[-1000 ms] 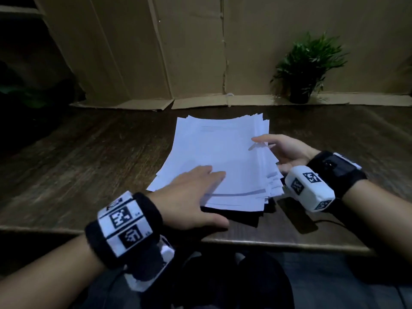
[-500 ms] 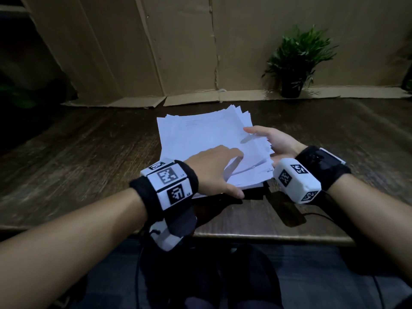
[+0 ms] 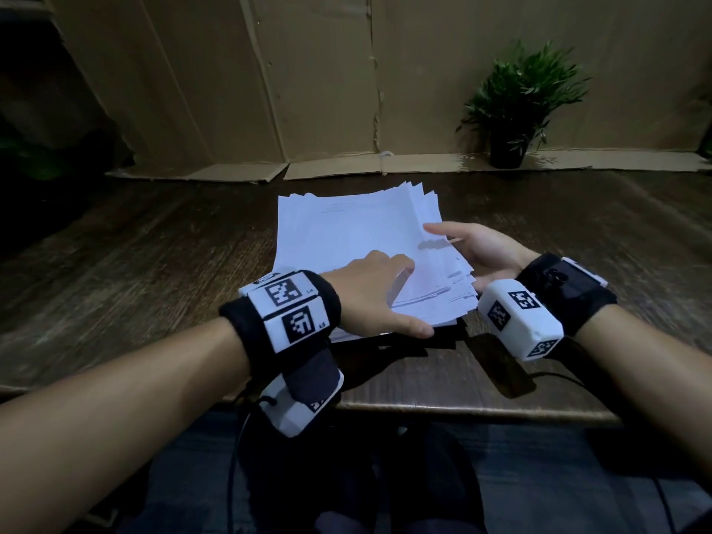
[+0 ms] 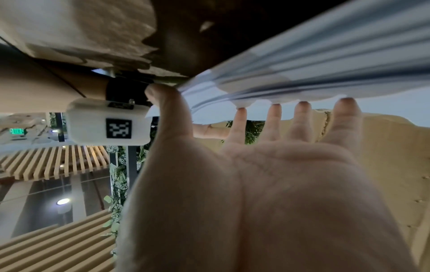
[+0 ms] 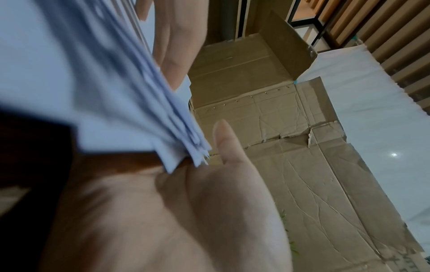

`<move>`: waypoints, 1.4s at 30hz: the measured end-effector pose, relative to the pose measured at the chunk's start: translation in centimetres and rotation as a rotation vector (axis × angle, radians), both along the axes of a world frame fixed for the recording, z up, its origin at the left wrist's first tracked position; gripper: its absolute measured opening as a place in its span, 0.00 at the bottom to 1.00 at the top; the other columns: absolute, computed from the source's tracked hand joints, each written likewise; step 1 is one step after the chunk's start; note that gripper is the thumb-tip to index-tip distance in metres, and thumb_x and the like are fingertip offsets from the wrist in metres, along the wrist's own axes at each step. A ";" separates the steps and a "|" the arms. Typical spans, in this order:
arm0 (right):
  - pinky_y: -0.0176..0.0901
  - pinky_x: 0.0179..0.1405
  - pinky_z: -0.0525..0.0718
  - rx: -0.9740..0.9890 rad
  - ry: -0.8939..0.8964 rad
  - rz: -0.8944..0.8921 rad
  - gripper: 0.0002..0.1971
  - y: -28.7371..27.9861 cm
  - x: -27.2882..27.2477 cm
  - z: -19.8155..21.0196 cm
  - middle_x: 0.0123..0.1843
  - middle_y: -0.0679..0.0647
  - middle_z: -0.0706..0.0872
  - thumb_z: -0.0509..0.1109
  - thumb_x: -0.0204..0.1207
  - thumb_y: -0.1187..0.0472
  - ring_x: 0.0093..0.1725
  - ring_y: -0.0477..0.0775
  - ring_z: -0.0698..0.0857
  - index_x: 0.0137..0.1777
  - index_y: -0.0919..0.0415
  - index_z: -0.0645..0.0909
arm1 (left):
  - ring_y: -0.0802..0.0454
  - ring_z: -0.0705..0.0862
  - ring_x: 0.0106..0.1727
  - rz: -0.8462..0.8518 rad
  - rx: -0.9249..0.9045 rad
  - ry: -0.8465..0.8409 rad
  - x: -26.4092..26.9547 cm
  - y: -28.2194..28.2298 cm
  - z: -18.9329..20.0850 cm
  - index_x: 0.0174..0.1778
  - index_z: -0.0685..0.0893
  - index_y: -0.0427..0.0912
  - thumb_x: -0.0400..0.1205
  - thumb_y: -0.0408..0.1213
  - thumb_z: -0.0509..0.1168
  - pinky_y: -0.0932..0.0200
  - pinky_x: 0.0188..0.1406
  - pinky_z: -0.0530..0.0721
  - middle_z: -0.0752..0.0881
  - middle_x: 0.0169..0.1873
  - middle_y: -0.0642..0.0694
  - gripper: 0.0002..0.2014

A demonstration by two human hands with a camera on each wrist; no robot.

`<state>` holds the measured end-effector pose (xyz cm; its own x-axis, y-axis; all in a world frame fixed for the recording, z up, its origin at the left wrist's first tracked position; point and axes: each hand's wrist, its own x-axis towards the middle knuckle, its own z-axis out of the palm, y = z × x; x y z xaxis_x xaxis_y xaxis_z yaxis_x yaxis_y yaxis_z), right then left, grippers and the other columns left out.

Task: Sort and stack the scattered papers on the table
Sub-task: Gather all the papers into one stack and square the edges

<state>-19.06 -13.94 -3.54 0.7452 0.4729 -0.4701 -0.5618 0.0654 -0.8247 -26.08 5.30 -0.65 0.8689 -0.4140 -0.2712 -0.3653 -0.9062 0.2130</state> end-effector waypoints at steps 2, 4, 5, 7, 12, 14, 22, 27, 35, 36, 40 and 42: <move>0.59 0.57 0.88 0.008 -0.005 -0.025 0.26 0.0 0.1 -0.1 0.66 0.63 0.88 0.64 0.84 0.47 0.56 0.64 0.90 0.73 0.65 0.80 | 0.46 0.65 0.79 -0.003 0.007 -0.005 0.4 -0.4 -0.1 0.83 0.59 0.47 0.76 0.65 0.67 0.45 0.78 0.67 0.64 0.80 0.46 0.44; 0.59 0.60 0.86 0.019 -0.003 -0.039 0.27 0.0 0.2 -0.2 0.68 0.63 0.86 0.63 0.84 0.46 0.58 0.64 0.88 0.75 0.65 0.79 | 0.43 0.66 0.79 0.008 0.024 0.000 0.9 -0.9 -0.4 0.81 0.60 0.46 0.75 0.67 0.67 0.41 0.77 0.68 0.65 0.79 0.44 0.45; 0.59 0.60 0.85 0.028 -0.003 -0.041 0.28 -0.1 0.2 -0.3 0.70 0.63 0.85 0.63 0.84 0.46 0.59 0.64 0.88 0.75 0.65 0.79 | 0.42 0.66 0.78 0.013 0.033 0.005 1.1 -1.1 -0.5 0.81 0.60 0.46 0.75 0.67 0.67 0.40 0.76 0.68 0.65 0.79 0.44 0.45; 0.58 0.57 0.88 0.043 0.002 -0.037 0.27 -0.1 0.2 -0.3 0.68 0.63 0.86 0.63 0.84 0.45 0.57 0.64 0.89 0.73 0.64 0.80 | 0.42 0.64 0.80 0.021 0.029 0.028 1.5 -1.4 -0.3 0.82 0.58 0.46 0.75 0.66 0.67 0.40 0.78 0.66 0.64 0.80 0.44 0.46; 0.59 0.59 0.88 0.032 0.009 -0.087 0.28 -0.1 0.3 -0.3 0.71 0.63 0.85 0.63 0.83 0.43 0.62 0.66 0.88 0.75 0.61 0.79 | 0.50 0.54 0.85 0.005 -0.033 0.100 1.6 -0.8 0.5 0.87 0.49 0.52 0.79 0.65 0.63 0.47 0.84 0.55 0.54 0.86 0.52 0.45; 0.59 0.69 0.82 0.021 0.008 -0.104 0.30 -0.2 0.3 -0.4 0.73 0.64 0.83 0.64 0.83 0.41 0.70 0.67 0.82 0.76 0.62 0.78 | 0.47 0.51 0.86 -0.029 0.034 0.054 1.3 -0.6 0.1 0.87 0.46 0.53 0.80 0.64 0.62 0.43 0.84 0.54 0.51 0.86 0.48 0.45; 0.60 0.79 0.72 0.053 0.050 -0.074 0.33 -0.3 0.3 -0.5 0.77 0.63 0.79 0.65 0.81 0.39 0.79 0.66 0.75 0.78 0.61 0.77 | 0.39 0.36 0.86 -0.058 0.194 0.130 2.1 -0.6 -0.2 0.84 0.32 0.57 0.80 0.69 0.54 0.33 0.83 0.44 0.35 0.86 0.45 0.47; 0.59 0.68 0.81 0.026 0.026 -0.112 0.27 -0.3 0.1 -0.3 0.69 0.63 0.86 0.64 0.82 0.43 0.71 0.67 0.83 0.74 0.60 0.81 | 0.38 0.37 0.86 -0.060 0.194 0.133 2.0 -0.8 0.1 0.85 0.33 0.56 0.80 0.69 0.55 0.34 0.84 0.44 0.35 0.86 0.44 0.47; 0.60 0.67 0.83 -0.051 -0.011 -0.140 0.24 -0.2 -0.4 0.3 0.64 0.63 0.89 0.65 0.83 0.45 0.66 0.68 0.86 0.71 0.61 0.82 | 0.40 0.35 0.86 -0.029 0.127 0.162 1.8 -1.1 -0.2 0.85 0.34 0.58 0.81 0.67 0.56 0.33 0.84 0.42 0.35 0.86 0.46 0.45; 0.60 0.65 0.84 -0.047 -0.006 -0.134 0.24 -0.3 -0.4 0.3 0.64 0.62 0.89 0.65 0.83 0.45 0.65 0.67 0.87 0.71 0.61 0.82 | 0.39 0.35 0.86 -0.027 0.132 0.156 1.8 -1.2 -0.3 0.85 0.34 0.58 0.81 0.67 0.56 0.33 0.83 0.42 0.35 0.86 0.46 0.45; 0.61 0.59 0.87 -0.040 -0.019 -0.095 0.24 -0.3 -0.4 0.3 0.66 0.61 0.89 0.62 0.84 0.44 0.61 0.65 0.89 0.72 0.58 0.82 | 0.39 0.35 0.86 -0.001 0.143 0.146 2.2 -1.2 -0.3 0.85 0.34 0.57 0.82 0.66 0.56 0.33 0.83 0.42 0.35 0.86 0.46 0.46; 0.63 0.59 0.86 -0.021 -0.022 -0.065 0.25 -0.2 -0.3 0.1 0.70 0.62 0.86 0.61 0.85 0.45 0.66 0.66 0.85 0.75 0.59 0.80 | 0.39 0.35 0.86 0.005 0.148 0.152 2.4 -1.2 -0.3 0.85 0.34 0.57 0.81 0.66 0.57 0.33 0.83 0.42 0.35 0.86 0.45 0.46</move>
<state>-19.39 -14.09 -3.44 0.7840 0.4136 -0.4629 -0.5390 0.0837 -0.8382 -23.65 4.11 -0.96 0.8153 -0.3559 -0.4567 -0.3348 -0.9333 0.1296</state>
